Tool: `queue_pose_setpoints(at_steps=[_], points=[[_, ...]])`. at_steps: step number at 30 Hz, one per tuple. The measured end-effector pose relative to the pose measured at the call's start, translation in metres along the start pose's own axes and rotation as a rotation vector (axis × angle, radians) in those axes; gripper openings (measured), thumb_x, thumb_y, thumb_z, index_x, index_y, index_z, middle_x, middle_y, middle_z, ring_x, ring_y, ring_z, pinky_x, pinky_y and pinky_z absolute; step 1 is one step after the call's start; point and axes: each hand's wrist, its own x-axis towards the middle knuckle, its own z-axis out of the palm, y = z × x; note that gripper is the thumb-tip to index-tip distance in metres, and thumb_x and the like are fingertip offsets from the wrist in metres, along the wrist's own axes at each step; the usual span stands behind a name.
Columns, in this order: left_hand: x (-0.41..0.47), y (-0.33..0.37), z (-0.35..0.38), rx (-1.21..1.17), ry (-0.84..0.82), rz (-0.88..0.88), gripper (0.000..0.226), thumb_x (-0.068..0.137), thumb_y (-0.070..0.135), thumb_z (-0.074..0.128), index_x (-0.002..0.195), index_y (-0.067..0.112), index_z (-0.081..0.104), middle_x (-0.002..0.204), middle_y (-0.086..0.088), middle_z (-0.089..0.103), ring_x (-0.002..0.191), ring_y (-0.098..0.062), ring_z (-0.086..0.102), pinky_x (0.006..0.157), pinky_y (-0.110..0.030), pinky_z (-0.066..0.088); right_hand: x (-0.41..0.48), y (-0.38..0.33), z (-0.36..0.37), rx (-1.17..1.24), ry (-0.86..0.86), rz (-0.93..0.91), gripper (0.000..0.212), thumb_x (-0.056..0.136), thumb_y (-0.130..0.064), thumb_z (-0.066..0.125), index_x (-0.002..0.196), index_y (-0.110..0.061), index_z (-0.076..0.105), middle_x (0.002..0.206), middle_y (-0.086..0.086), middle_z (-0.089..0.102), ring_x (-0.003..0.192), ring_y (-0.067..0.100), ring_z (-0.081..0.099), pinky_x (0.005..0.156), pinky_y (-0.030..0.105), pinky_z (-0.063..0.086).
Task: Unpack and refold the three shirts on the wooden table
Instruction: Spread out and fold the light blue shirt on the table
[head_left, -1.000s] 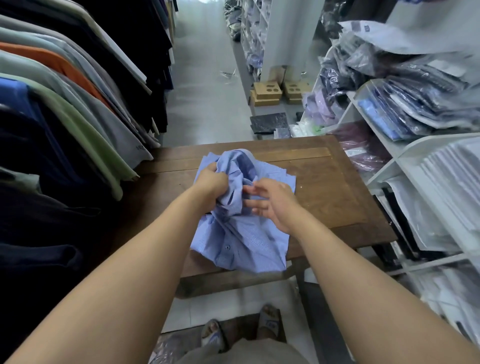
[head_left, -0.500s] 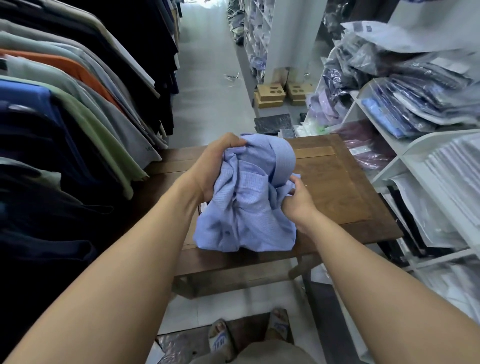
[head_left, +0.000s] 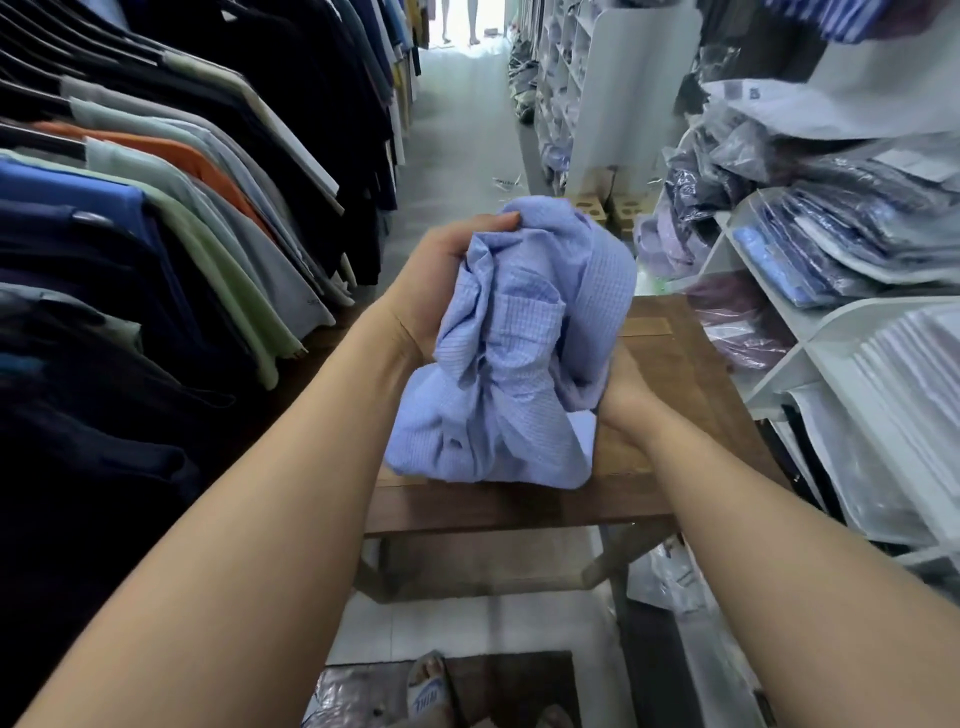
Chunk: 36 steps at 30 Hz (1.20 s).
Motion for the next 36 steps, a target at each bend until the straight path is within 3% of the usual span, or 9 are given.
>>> queue_pose_setpoints(at_steps=[3, 8, 12, 16, 19, 22, 26, 29, 36], points=[[-0.001, 0.001, 0.018, -0.006, 0.109, 0.069, 0.031, 0.104, 0.026, 0.044, 0.100, 0.004, 0.066, 0.087, -0.012, 0.065, 0.079, -0.024, 0.064, 0.078, -0.033, 0.052, -0.010, -0.011, -0.020, 0.538, -0.024, 0.068, 0.031, 0.103, -0.033, 0.045, 0.102, -0.016, 0.071, 0.109, 0.013, 0.073, 0.095, 0.028, 0.070, 0.096, 0.046, 0.052], [0.001, -0.008, 0.032, 0.012, 0.253, 0.143, 0.038, 0.105, 0.029, 0.045, 0.092, 0.006, 0.072, 0.081, -0.011, 0.070, 0.072, -0.022, 0.068, 0.069, -0.030, 0.056, -0.030, -0.018, -0.033, 0.568, -0.238, 0.196, 0.079, 0.100, -0.068, 0.027, 0.082, -0.016, 0.083, 0.089, 0.007, 0.077, 0.076, 0.018, 0.076, 0.062, 0.025, 0.059], [0.006, -0.013, 0.034, 0.038, 0.467, 0.192, 0.043, 0.102, 0.038, 0.052, 0.124, 0.004, 0.067, 0.109, -0.016, 0.073, 0.096, -0.032, 0.072, 0.089, -0.041, 0.058, -0.039, -0.014, -0.043, 0.588, -0.406, 0.215, 0.109, 0.075, -0.096, 0.019, 0.137, -0.018, 0.063, 0.143, 0.013, 0.058, 0.132, 0.034, 0.055, 0.110, 0.054, 0.039], [0.005, -0.014, 0.036, 0.044, 0.634, 0.280, 0.041, 0.099, 0.038, 0.055, 0.124, 0.009, 0.069, 0.119, -0.018, 0.072, 0.111, -0.037, 0.069, 0.099, -0.055, 0.052, -0.039, -0.008, -0.044, 0.265, -0.452, 0.168, 0.063, 0.080, -0.070, 0.056, 0.130, -0.031, 0.066, 0.133, 0.006, 0.066, 0.124, 0.028, 0.062, 0.106, 0.057, 0.045], [0.003, -0.016, 0.035, 0.052, 0.701, 0.322, 0.035, 0.097, 0.036, 0.056, 0.115, 0.011, 0.073, 0.114, -0.017, 0.074, 0.109, -0.037, 0.070, 0.097, -0.056, 0.053, -0.027, 0.008, -0.046, -0.172, -0.066, 0.056, 0.036, 0.078, -0.027, 0.085, 0.108, -0.018, 0.068, 0.101, 0.002, 0.075, 0.092, 0.019, 0.071, 0.083, 0.039, 0.058], [-0.004, -0.021, 0.030, 0.065, 0.772, 0.367, 0.028, 0.090, 0.039, 0.059, 0.099, 0.017, 0.075, 0.107, -0.013, 0.074, 0.098, -0.033, 0.071, 0.097, -0.061, 0.051, -0.018, 0.017, -0.054, -0.371, 0.253, 0.009, 0.016, 0.081, -0.014, 0.071, 0.084, -0.005, 0.058, 0.072, 0.004, 0.056, 0.072, 0.021, 0.054, 0.057, 0.029, 0.040], [-0.016, -0.032, 0.031, 0.121, 0.744, 0.354, 0.026, 0.097, 0.038, 0.056, 0.104, 0.021, 0.074, 0.106, -0.011, 0.076, 0.101, -0.032, 0.073, 0.097, -0.054, 0.054, -0.028, 0.008, -0.055, -0.918, 0.117, 0.161, 0.024, 0.081, -0.019, 0.066, 0.104, -0.018, 0.060, 0.092, 0.005, 0.065, 0.084, 0.028, 0.062, 0.064, 0.029, 0.046], [-0.023, -0.040, 0.036, 0.133, 0.625, 0.346, 0.020, 0.095, 0.032, 0.058, 0.095, 0.018, 0.072, 0.102, -0.012, 0.071, 0.098, -0.030, 0.069, 0.104, -0.054, 0.049, -0.033, 0.005, -0.044, -0.712, -0.037, 0.032, 0.054, 0.085, -0.021, 0.066, 0.136, -0.021, 0.050, 0.112, 0.002, 0.063, 0.095, 0.021, 0.063, 0.072, 0.030, 0.050], [-0.042, -0.041, 0.043, 0.090, 0.459, 0.344, 0.025, 0.099, 0.023, 0.054, 0.082, 0.018, 0.072, 0.094, -0.014, 0.066, 0.093, -0.033, 0.062, 0.096, -0.048, 0.048, -0.048, 0.025, -0.038, -0.319, -0.156, 0.250, 0.028, 0.083, -0.025, 0.073, 0.105, -0.008, 0.070, 0.103, 0.019, 0.074, 0.079, 0.020, 0.066, 0.072, 0.031, 0.052]])
